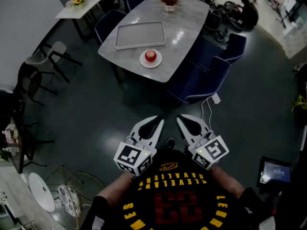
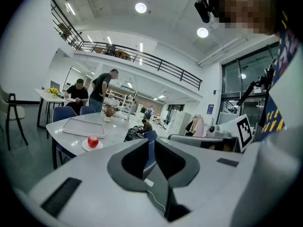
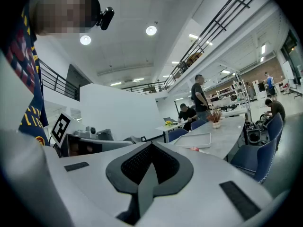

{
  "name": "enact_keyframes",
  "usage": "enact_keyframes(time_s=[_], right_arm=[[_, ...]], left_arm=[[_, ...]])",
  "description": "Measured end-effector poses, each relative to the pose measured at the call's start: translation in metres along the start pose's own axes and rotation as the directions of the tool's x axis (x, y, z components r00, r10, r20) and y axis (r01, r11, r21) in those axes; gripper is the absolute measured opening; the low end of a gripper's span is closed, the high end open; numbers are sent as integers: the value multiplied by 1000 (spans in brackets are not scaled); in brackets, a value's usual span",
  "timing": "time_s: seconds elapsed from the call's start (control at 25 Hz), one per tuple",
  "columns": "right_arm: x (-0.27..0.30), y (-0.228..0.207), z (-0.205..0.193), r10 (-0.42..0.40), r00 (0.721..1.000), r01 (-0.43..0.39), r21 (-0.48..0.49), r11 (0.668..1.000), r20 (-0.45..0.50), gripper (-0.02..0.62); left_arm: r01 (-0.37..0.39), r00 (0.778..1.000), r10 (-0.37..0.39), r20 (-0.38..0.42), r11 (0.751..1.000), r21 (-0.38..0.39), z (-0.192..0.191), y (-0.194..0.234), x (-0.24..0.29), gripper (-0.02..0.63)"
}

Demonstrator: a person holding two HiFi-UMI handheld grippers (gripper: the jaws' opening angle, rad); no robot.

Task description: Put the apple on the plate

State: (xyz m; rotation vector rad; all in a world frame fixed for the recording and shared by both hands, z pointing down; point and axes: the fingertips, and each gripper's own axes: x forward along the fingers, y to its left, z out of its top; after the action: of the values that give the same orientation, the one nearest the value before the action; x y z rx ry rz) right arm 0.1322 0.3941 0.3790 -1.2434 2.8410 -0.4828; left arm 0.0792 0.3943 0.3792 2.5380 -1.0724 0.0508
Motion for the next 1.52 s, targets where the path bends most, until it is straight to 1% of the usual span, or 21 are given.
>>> enact_keyframes(time_s=[0.2, 0.32, 0.48, 0.8, 1.0, 1.16, 1.52], right_arm=[[-1, -1, 0, 10, 1000, -10, 0, 1000, 9, 6], [-2, -7, 2, -1, 1000, 1, 9, 1000, 27, 6], [-2, -15, -1, -9, 1000, 9, 26, 1000, 20, 6], [12, -27, -8, 2, 1000, -1, 61, 998, -6, 7], [31, -42, -10, -7, 1000, 9, 69, 998, -28, 8], [49, -57, -9, -26, 999, 28, 71, 997, -36, 8], [114, -94, 3, -67, 995, 74, 94, 993, -76, 7]], left_arm=[[-11, 1000, 11, 5, 1000, 4, -2, -1, 1, 41], [-25, 1000, 25, 16, 1000, 10, -1, -2, 3, 41], [-51, 999, 50, 22, 999, 13, -2, -1, 5, 41], [-100, 995, 100, 6, 995, -20, -7, 15, 12, 41], [-103, 995, 103, -19, 994, -39, -8, 35, 29, 41], [-88, 996, 87, -24, 995, -52, -4, 54, 45, 41], [-56, 998, 54, -17, 993, -102, 23, 120, 86, 41]])
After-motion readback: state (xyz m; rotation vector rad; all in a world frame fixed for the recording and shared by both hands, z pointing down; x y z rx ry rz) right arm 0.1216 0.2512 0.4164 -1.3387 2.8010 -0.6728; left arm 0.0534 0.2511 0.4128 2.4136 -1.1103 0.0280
